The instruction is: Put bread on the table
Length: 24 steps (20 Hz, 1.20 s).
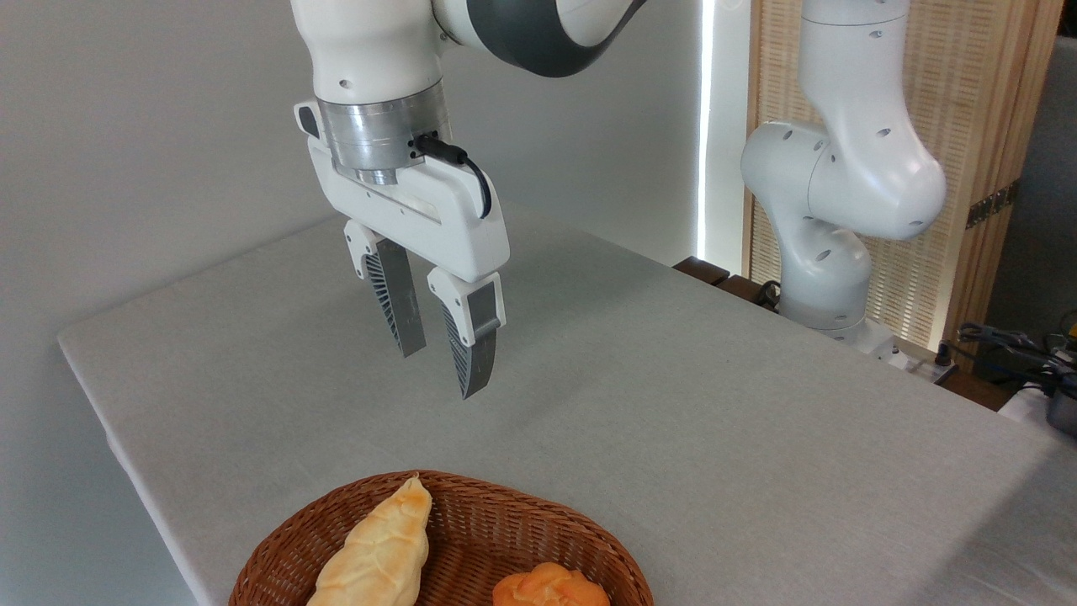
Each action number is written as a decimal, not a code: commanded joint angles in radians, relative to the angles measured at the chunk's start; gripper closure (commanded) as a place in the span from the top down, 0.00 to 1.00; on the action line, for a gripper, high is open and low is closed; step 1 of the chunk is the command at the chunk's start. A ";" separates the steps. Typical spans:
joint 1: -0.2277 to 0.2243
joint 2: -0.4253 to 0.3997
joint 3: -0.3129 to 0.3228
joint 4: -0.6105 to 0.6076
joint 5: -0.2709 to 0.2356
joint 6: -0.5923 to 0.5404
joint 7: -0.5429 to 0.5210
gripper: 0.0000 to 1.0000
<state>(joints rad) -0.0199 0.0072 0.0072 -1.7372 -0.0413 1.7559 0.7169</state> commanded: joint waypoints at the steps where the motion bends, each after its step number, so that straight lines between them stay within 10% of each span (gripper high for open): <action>1: 0.000 0.000 0.005 0.019 -0.017 -0.030 -0.001 1.00; 15: 0.000 -0.006 0.031 0.019 -0.035 -0.009 -0.014 1.00; 24: 0.003 0.037 0.071 0.004 -0.111 0.201 -0.031 1.00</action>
<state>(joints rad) -0.0174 0.0145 0.0703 -1.7309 -0.1326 1.8908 0.7054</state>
